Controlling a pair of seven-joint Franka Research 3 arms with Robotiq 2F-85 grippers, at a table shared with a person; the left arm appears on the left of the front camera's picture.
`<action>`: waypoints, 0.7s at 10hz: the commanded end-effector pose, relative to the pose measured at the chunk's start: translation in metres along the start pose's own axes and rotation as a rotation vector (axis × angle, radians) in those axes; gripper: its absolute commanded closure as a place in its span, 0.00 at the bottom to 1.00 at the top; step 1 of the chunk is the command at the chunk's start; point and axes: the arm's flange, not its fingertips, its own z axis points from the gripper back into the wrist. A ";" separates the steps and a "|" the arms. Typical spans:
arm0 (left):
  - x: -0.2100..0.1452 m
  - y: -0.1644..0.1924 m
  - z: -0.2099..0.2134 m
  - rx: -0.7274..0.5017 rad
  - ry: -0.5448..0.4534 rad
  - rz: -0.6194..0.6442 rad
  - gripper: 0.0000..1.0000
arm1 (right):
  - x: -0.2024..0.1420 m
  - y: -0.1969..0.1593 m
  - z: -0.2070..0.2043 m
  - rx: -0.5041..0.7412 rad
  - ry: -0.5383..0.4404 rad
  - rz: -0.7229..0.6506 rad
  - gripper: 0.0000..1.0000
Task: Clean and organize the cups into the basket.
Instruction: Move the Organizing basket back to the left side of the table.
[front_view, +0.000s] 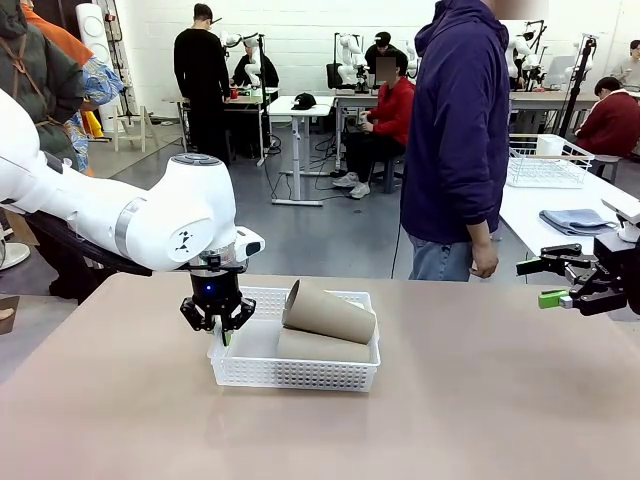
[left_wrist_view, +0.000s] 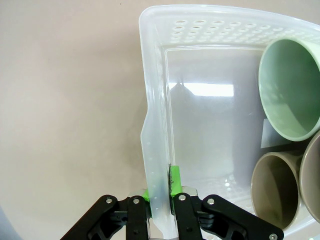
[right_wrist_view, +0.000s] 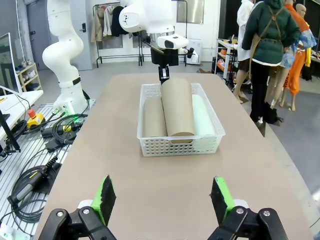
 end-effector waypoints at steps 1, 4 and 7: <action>0.000 -0.001 0.001 0.002 -0.004 -0.008 1.00 | 0.000 -0.003 0.003 0.018 0.002 0.004 0.00; 0.000 -0.001 0.001 0.002 -0.004 -0.008 1.00 | 0.000 -0.003 0.003 0.018 0.002 0.004 0.00; 0.000 0.000 0.000 0.000 0.000 0.000 0.94 | 0.001 0.003 0.008 -0.040 -0.006 -0.119 0.00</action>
